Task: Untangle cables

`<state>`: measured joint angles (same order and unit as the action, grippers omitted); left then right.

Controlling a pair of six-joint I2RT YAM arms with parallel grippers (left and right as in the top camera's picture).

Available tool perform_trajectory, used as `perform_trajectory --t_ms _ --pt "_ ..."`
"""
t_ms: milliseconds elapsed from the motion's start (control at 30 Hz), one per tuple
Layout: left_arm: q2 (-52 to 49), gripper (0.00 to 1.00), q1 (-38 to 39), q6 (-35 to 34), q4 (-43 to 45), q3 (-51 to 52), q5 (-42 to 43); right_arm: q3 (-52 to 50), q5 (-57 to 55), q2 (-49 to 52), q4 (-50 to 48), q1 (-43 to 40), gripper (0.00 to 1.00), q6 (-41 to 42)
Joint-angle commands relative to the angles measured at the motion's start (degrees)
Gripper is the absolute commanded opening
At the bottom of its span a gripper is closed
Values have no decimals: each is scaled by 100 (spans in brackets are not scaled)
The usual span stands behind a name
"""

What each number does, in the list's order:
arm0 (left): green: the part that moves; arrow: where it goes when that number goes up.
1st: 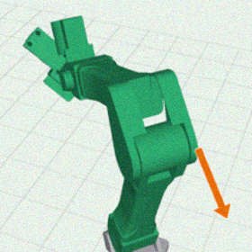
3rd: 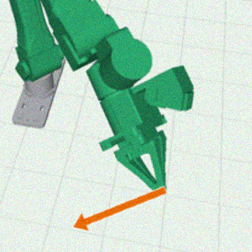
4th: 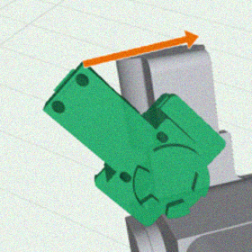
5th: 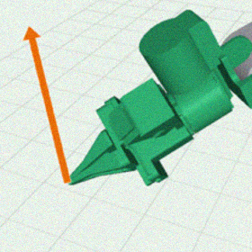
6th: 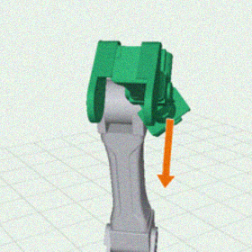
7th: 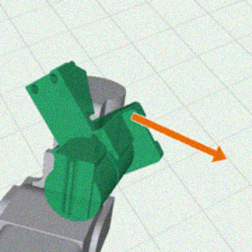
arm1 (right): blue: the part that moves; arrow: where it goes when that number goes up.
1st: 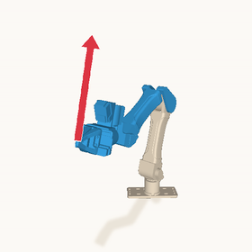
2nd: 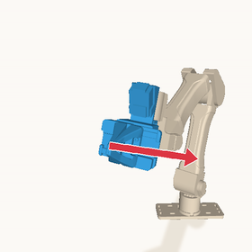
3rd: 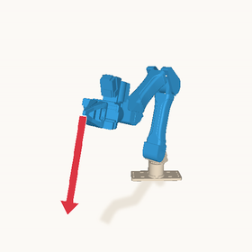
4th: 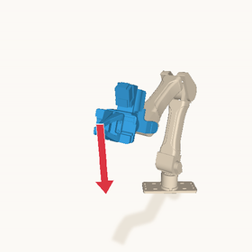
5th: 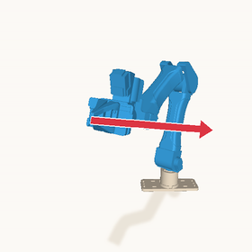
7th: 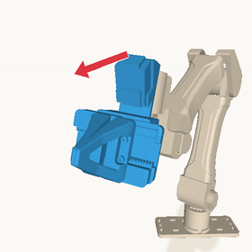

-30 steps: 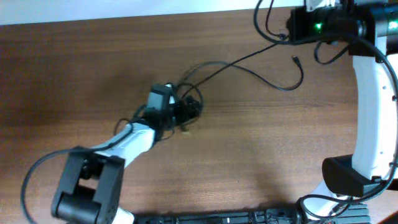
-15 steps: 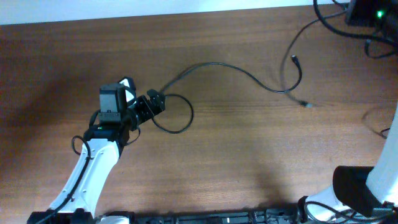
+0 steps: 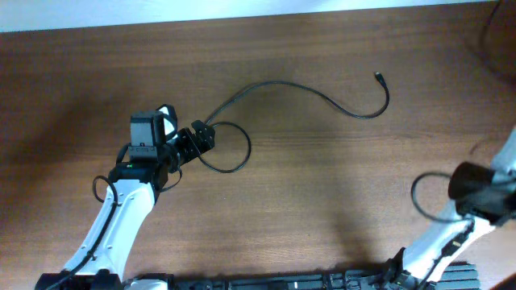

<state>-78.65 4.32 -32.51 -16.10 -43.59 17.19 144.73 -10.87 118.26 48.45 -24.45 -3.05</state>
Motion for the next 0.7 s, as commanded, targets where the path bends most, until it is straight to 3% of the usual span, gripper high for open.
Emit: perform_trajectory --t_ms 0,200,267,300,400,433,667 --pt "24 99 -20 92 7 37 44 -13 234 999 323 -188 4 -13" --pt "24 99 -20 92 9 37 44 -13 232 2924 426 -201 4 -15" --pt "24 99 -20 92 7 37 44 -17 234 3152 431 -232 8 -13" --pt "24 99 -20 92 7 37 44 -17 232 3189 422 -236 24 -13" --pt "24 99 -20 92 7 37 44 -17 234 3176 448 -315 93 11" --pt "24 99 -20 92 9 37 44 -17 251 3130 573 -339 100 50" --pt "24 99 -20 94 7 37 44 -15 275 2037 933 -330 99 76"
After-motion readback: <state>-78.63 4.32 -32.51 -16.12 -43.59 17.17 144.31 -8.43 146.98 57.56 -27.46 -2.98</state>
